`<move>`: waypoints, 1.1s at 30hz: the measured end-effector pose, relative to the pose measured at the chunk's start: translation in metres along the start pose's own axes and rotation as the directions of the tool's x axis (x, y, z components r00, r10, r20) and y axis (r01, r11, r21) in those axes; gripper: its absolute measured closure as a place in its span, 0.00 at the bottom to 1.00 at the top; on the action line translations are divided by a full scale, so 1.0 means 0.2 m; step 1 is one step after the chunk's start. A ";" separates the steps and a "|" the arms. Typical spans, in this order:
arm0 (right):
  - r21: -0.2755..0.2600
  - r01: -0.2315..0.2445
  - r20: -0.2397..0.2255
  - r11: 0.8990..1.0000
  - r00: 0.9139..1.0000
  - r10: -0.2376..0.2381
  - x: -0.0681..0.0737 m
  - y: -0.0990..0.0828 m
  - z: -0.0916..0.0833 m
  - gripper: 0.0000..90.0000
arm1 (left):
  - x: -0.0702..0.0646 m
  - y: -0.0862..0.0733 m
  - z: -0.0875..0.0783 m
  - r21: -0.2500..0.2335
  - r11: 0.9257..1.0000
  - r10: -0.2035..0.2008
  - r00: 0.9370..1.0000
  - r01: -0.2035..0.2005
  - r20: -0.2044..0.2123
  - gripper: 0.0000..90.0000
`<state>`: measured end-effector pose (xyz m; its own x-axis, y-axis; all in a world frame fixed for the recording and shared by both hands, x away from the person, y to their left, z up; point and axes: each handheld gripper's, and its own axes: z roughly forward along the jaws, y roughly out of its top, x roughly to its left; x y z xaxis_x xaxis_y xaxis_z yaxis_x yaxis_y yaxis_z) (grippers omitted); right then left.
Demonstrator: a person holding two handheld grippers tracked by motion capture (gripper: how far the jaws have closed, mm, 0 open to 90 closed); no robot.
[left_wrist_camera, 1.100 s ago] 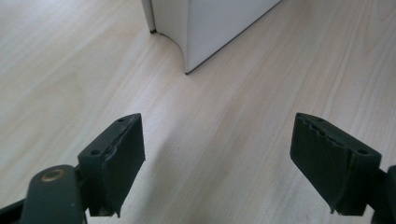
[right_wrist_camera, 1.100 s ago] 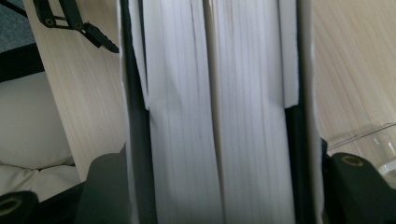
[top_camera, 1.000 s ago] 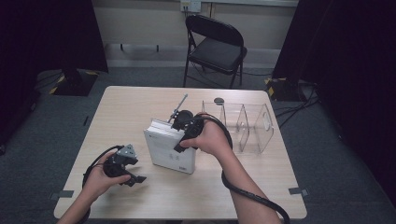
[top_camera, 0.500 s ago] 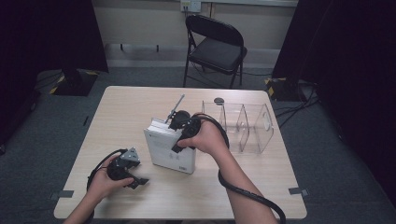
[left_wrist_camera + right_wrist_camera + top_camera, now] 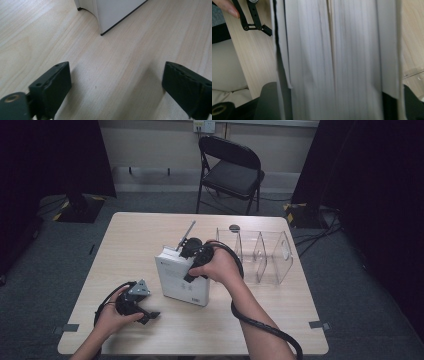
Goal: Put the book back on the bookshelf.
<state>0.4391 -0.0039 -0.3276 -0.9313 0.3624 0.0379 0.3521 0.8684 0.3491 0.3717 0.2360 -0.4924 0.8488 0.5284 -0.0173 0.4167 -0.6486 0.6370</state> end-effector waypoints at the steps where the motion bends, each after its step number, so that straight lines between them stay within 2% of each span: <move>1: 0.006 -0.001 0.000 1.000 1.000 0.001 0.01 0.00 0.00 0.48 | 0.00 0.00 0.01 -0.010 1.000 0.003 1.000 -0.003 0.002 0.04; 3: 0.014 0.002 0.002 1.000 1.000 -0.002 0.01 0.00 0.00 0.49 | 0.00 -0.01 0.02 -0.011 1.000 0.008 1.000 -0.008 0.006 0.00; 7: 0.022 0.002 0.005 1.000 1.000 -0.002 0.03 0.00 0.00 0.49 | 0.00 -0.01 0.02 -0.025 1.000 0.004 1.000 -0.004 0.001 0.00; 8: 0.022 -0.003 0.006 1.000 1.000 0.002 0.03 0.01 0.00 0.49 | -0.01 -0.02 0.02 -0.041 0.999 0.003 1.000 -0.003 -0.002 0.00; 10: 0.022 -0.011 0.007 1.000 1.000 0.010 0.03 0.00 0.00 0.49 | 0.00 -0.02 0.02 -0.033 0.999 0.008 1.000 -0.008 0.002 0.00; 15: 0.047 -0.013 0.067 0.999 0.998 0.010 0.04 0.01 0.02 0.43 | 0.00 -0.02 0.02 -0.042 0.999 0.010 1.000 -0.010 0.003 0.00; 18: 0.043 -0.017 0.067 0.999 0.998 0.014 0.04 0.01 0.02 0.43 | 0.00 -0.03 0.02 -0.057 0.998 0.009 1.000 -0.009 0.004 0.00; 25: 0.012 -0.016 0.060 1.000 0.998 0.015 0.04 0.00 0.02 0.45 | 0.00 -0.03 0.02 -0.056 0.998 0.013 1.000 -0.013 0.008 0.00; 29: 0.012 -0.011 0.024 1.000 1.000 0.010 0.05 0.00 0.02 0.51 | 0.01 -0.03 0.02 -0.063 0.998 0.018 1.000 -0.017 0.007 0.00; 33: 0.020 -0.026 0.041 0.999 0.999 0.025 0.06 0.01 0.00 0.55 | 0.01 -0.04 0.02 -0.073 0.997 0.018 1.000 -0.017 0.010 0.00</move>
<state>0.4292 0.0020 -0.3273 -0.9175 0.3976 0.0077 0.3778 0.8654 0.3291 0.3714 0.2394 -0.5003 0.8594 0.5110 -0.0136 0.3773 -0.6161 0.6914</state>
